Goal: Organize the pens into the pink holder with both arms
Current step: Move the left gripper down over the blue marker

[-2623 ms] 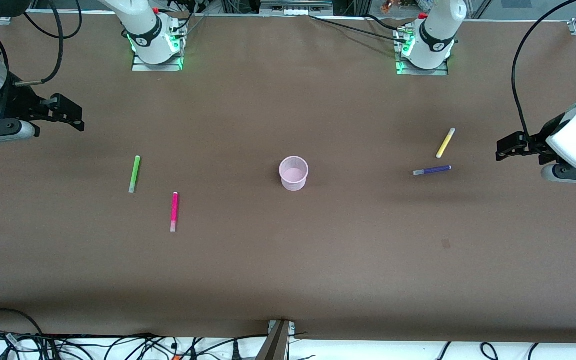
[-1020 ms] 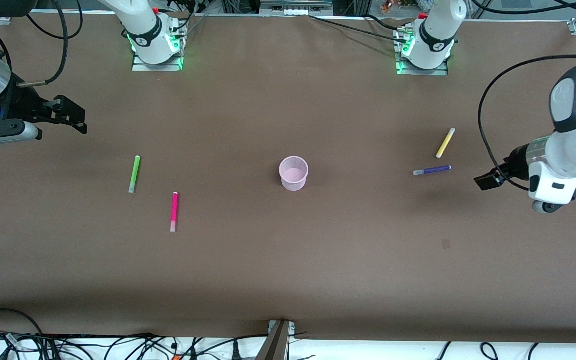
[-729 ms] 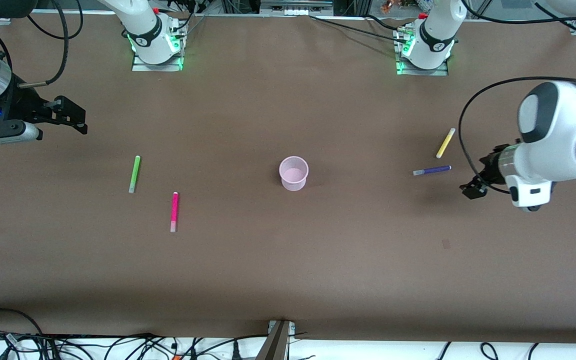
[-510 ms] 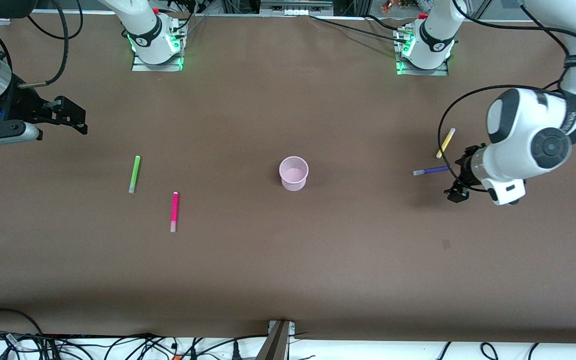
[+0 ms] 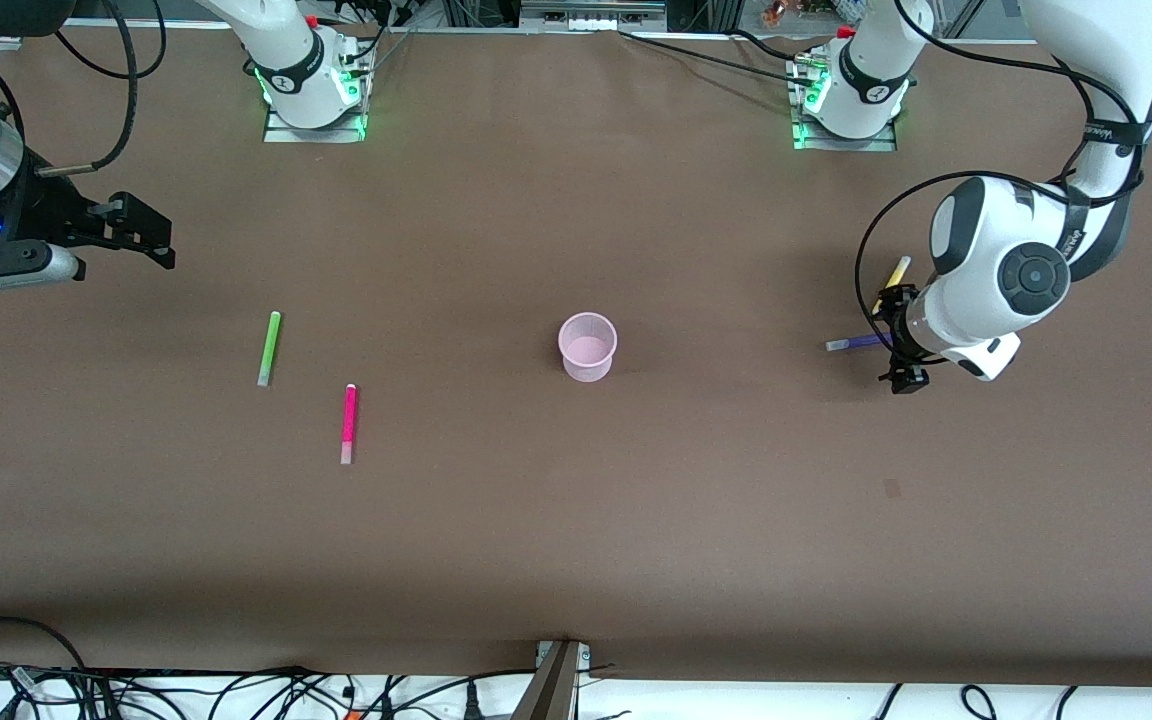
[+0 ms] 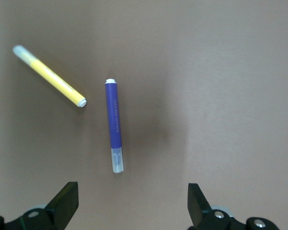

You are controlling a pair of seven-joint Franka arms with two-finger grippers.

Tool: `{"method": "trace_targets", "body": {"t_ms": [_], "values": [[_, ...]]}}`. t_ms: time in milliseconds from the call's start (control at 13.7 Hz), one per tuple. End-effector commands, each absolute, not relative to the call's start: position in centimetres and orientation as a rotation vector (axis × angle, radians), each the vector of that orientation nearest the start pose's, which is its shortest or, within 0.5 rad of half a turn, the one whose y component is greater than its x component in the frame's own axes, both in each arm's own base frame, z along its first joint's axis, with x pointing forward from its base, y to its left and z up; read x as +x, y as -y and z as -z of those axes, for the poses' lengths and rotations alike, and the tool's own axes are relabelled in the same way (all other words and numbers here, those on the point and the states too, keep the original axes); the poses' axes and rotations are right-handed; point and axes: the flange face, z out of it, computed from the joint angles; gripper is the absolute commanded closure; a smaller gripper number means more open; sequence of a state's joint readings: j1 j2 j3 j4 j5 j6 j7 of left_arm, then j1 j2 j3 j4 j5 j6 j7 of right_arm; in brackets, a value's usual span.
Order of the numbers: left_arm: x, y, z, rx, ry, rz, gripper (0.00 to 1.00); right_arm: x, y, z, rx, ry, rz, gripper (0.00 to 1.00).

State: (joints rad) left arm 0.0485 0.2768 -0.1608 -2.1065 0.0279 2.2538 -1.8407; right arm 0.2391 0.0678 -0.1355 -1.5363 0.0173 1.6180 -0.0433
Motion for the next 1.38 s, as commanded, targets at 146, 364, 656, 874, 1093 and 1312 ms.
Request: {"method": "trace_targets", "body": {"t_ms": [146,364,656,874,1093,1312], "values": [[53.2,3.4,-25.5,1.995,-2.521,0.093,0.00,57.8,-6.8,-61.2,-3.139,0.232,0.035,0.00],[52.5,1.8,-24.7,1.945,-2.538,0.077,0.00,57.8,-6.8,-61.3,-3.139,0.232,0.038,0.00],[52.1,2.0,-23.1,1.943,-2.526,0.076,0.00,57.8,-6.8,-61.2,-3.135,0.229,0.035,0.00],[51.1,2.5,-20.5,1.941,-2.503,0.072,0.00,57.8,-6.8,-61.2,-3.136,0.229,0.035,0.00],[50.2,2.8,-18.9,1.931,-2.482,0.059,0.00,57.8,-6.8,-61.2,-3.135,0.229,0.030,0.00],[48.8,2.8,-17.8,1.923,-2.470,0.048,0.00,57.8,-6.8,-61.2,-3.135,0.229,0.028,0.00]]}}
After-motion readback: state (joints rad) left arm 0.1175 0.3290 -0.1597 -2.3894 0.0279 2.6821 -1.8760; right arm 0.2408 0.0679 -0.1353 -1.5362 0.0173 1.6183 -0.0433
